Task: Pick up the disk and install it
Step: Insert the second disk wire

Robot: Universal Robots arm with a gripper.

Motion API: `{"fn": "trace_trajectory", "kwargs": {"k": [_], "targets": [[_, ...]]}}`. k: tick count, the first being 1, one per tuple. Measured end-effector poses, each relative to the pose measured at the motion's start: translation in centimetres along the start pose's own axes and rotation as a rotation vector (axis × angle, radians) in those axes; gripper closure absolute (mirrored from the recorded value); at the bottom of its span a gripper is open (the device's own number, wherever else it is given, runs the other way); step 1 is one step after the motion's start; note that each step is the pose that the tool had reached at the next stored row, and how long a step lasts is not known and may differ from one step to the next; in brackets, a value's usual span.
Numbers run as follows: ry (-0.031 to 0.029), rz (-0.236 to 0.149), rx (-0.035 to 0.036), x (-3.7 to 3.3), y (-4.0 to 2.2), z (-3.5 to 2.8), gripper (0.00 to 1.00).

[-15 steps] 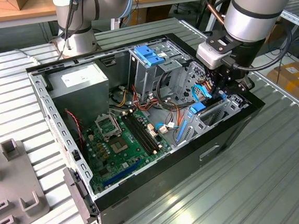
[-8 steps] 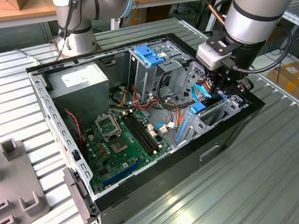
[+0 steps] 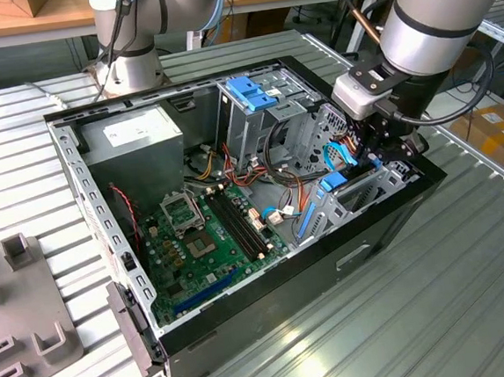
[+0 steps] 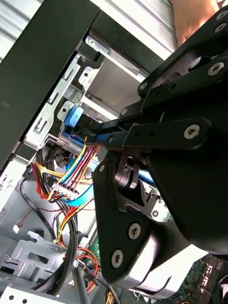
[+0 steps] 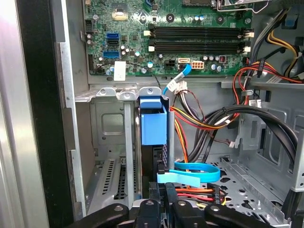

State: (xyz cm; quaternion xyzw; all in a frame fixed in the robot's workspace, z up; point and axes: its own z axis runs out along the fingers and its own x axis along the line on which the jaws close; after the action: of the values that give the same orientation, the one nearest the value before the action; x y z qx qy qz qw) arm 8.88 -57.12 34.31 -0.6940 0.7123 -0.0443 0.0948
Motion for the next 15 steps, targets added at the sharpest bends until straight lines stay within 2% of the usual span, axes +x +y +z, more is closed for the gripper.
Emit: {"fn": "trace_trajectory", "kwargs": {"k": [2,3,4,5,9,13,15], "targets": [[0.0000,0.000,0.0000,0.00,0.00,0.00,0.82],[-0.0002,0.000,0.0000,0.00,0.00,0.00,0.76],[-0.0003,0.000,0.0000,0.00,0.00,0.01,0.76],[-0.0003,0.000,0.0000,0.00,0.00,0.01,0.70],[0.0000,0.001,-0.0008,-0.02,-0.66,0.13,0.70],[0.0017,0.010,-0.0001,-0.01,-0.66,0.14,0.70],[0.0025,0.011,-0.0175,-0.02,-0.75,0.15,0.70]]}}
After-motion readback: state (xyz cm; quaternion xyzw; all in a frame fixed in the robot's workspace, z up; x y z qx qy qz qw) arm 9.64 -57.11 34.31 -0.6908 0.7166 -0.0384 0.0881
